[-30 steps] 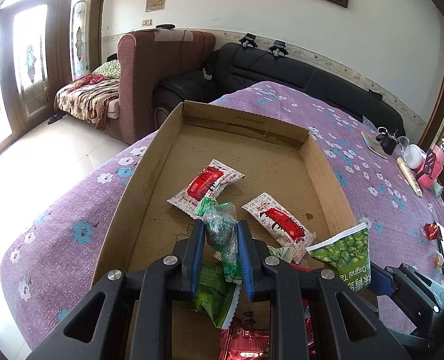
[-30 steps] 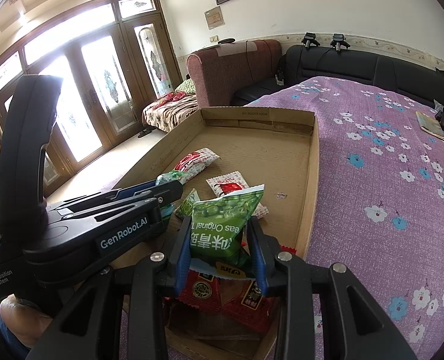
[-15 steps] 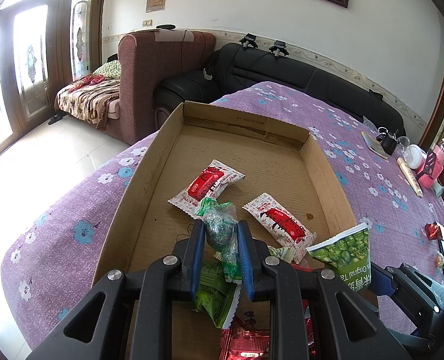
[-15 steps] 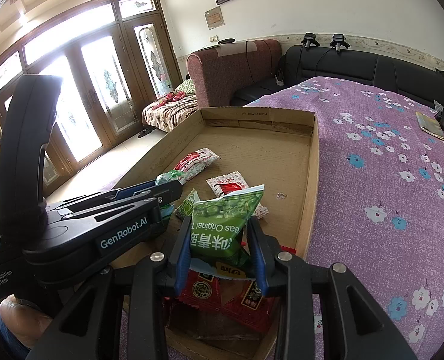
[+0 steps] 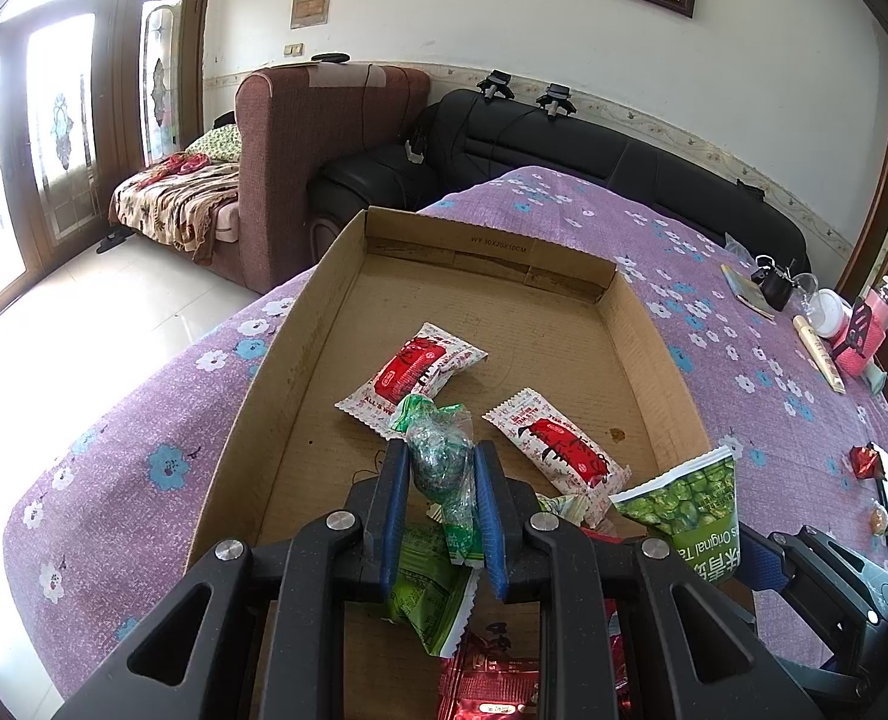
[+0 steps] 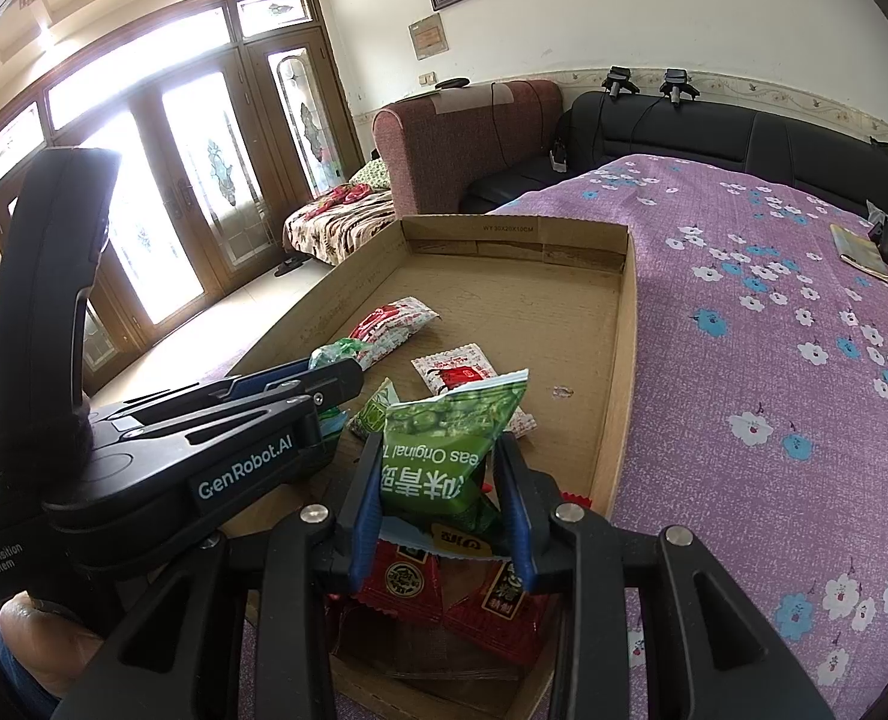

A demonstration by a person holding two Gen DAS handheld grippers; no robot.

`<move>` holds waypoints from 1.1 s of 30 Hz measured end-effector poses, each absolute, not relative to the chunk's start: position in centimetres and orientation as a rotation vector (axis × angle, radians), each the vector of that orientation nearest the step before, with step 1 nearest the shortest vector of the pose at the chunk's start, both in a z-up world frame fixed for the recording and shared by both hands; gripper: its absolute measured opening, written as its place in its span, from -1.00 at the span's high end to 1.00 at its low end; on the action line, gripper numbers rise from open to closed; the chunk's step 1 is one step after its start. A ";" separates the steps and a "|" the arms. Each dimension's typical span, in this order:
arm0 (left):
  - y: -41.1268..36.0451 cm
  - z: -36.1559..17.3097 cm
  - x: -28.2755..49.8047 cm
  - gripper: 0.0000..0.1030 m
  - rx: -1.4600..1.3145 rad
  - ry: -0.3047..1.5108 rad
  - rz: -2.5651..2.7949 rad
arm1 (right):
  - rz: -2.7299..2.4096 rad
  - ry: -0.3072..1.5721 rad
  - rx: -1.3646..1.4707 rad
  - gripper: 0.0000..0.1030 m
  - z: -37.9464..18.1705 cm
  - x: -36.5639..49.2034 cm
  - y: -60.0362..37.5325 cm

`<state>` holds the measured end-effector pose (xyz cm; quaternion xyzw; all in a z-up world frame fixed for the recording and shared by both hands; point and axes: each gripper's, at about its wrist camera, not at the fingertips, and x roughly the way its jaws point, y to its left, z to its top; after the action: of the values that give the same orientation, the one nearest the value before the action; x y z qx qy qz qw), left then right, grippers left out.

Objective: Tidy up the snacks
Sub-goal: 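Open the left gripper dropping the green candy while the right releases the pea bag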

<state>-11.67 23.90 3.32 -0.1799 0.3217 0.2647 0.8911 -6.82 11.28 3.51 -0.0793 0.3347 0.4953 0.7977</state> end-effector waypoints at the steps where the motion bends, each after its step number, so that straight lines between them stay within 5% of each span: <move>1: 23.9 3.3 -11.6 0.55 -0.374 0.669 0.549 | 1.062 0.717 -0.171 0.34 3.6 -6.8 11.3; 10: 23.9 3.4 -11.7 0.53 -0.372 0.668 0.555 | 1.056 0.708 -0.177 0.33 3.9 -6.7 11.2; 19: 23.7 4.0 -12.2 -0.06 -0.359 0.634 0.566 | 1.048 0.687 -0.184 0.33 4.2 -6.7 11.0; 33: 24.7 4.7 -14.5 -0.18 -0.451 0.494 0.595 | 1.116 0.690 -0.216 0.33 3.9 -8.0 11.6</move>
<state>-14.49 24.69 4.66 -0.2179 0.2389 0.2875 0.9016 -7.98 11.61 3.92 -0.1004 0.3201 0.5178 0.7870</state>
